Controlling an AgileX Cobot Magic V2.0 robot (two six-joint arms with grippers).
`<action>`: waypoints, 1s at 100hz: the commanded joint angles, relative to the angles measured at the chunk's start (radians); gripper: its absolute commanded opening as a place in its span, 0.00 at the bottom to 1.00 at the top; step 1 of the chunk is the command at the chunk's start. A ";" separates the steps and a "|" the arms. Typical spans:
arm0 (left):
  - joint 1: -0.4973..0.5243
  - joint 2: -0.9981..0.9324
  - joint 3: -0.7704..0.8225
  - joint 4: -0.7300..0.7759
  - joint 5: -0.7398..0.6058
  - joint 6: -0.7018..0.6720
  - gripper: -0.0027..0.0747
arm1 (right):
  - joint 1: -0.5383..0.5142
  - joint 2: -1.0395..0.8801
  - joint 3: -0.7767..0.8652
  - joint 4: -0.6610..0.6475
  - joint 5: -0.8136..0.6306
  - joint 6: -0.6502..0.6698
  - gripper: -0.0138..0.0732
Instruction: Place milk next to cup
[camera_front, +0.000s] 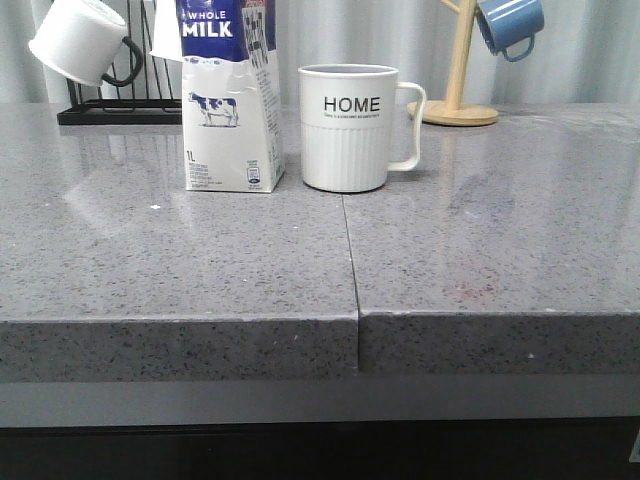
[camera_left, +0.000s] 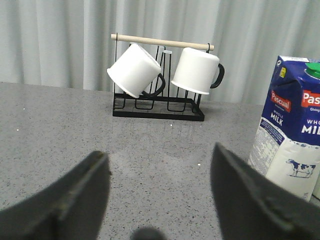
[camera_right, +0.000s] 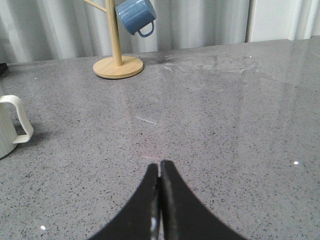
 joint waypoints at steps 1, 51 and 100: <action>0.002 -0.003 -0.023 0.002 -0.076 -0.011 0.22 | -0.006 0.008 -0.026 -0.004 -0.075 -0.002 0.08; 0.002 -0.003 -0.023 0.004 -0.083 -0.009 0.01 | -0.006 0.008 -0.026 -0.004 -0.075 -0.002 0.08; 0.002 -0.026 -0.002 0.111 -0.094 -0.007 0.01 | -0.006 0.008 -0.026 -0.004 -0.075 -0.002 0.08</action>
